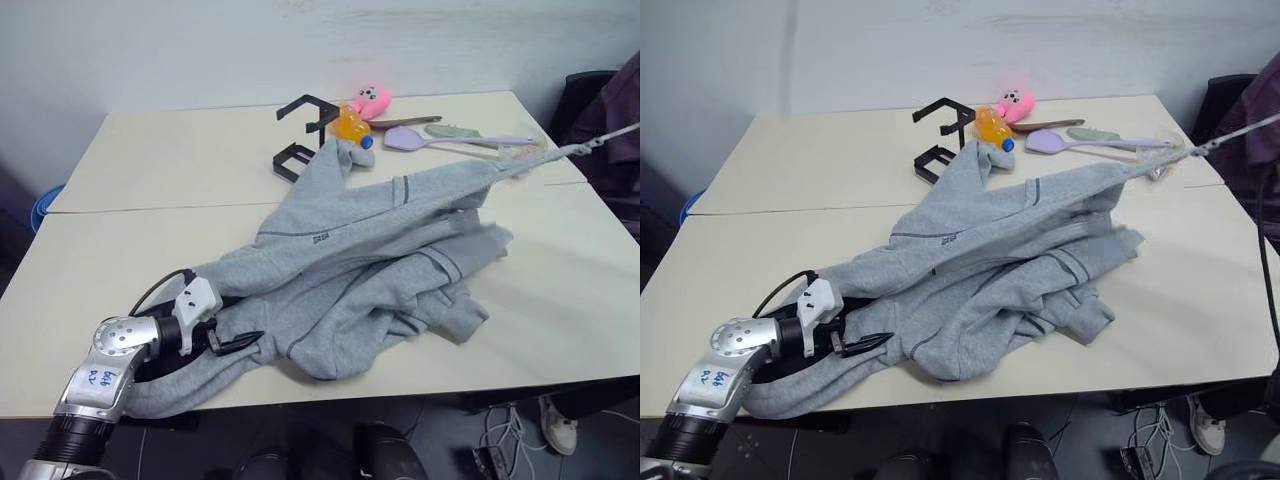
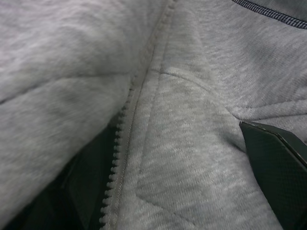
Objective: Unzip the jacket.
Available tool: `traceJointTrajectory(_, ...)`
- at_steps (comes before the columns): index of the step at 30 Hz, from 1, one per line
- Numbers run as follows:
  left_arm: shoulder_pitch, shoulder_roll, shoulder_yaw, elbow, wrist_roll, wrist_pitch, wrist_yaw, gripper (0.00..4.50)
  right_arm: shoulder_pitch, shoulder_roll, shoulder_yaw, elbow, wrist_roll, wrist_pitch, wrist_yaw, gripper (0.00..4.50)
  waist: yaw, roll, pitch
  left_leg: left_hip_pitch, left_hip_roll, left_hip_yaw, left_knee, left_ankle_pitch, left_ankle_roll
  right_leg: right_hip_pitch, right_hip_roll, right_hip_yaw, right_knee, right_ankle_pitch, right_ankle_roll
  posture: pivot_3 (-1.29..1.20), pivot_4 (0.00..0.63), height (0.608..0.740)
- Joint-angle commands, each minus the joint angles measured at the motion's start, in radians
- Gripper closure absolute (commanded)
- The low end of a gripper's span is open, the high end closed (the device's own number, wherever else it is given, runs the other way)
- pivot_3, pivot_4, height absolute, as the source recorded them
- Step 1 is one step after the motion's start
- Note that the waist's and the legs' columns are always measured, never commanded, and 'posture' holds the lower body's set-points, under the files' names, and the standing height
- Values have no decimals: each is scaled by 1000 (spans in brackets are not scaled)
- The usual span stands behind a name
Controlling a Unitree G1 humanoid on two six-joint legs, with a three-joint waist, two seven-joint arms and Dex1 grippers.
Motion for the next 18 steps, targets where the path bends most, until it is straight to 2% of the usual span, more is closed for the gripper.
traceJointTrajectory(1,66,21,-34,84,55,9,-17,0,55,7,-30,8,44,18,38,4470,0,1,0,0,0,0,0,0,0,-1,0,0,0,0,0,0,150,740)
traceJointTrajectory(3,71,8,-20,67,36,-22,-28,0,79,32,-43,-13,79,-11,107,4470,-4,5,1,-1,-1,2,-1,0,0,-2,0,1,0,0,0,0,150,740)
traceJointTrajectory(6,79,-9,5,42,-2,-53,-48,0,97,102,-103,-54,211,-27,340,4470,-14,5,1,0,0,3,-3,0,0,-3,1,2,0,0,0,0,150,740)
traceJointTrajectory(9,93,-26,54,-30,-97,-36,-79,0,155,148,-122,-148,307,-1,576,3933,-16,2,3,0,1,2,-2,0,0,-2,2,1,0,0,0,0,150,740)
traceJointTrajectory(12,110,-20,114,-126,-192,14,-90,0,278,173,-150,-346,448,86,810,2953,-2,0,5,-3,1,0,-2,-1,1,-3,1,-1,1,0,0,0,150,740)
traceJointTrajectory(14,123,4,171,-198,-275,78,-95,0,412,175,-179,-563,598,284,963,2246,9,-2,5,-8,1,-2,-1,-1,2,-5,1,-2,1,0,0,0,150,740)
traceJointTrajectory(16,143,39,225,-247,-335,135,-109,0,535,177,-226,-788,745,448,1025,1539,28,-2,6,-14,2,-7,3,-2,2,-8,1,-5,1,0,0,0,150,740)
traceJointTrajectory(18,177,79,281,-278,-381,179,-136,0,664,173,-249,-1006,823,540,1059,959,39,-2,6,-17,2,-8,6,-2,3,-9,0,-7,1,0,1,0,150,740)
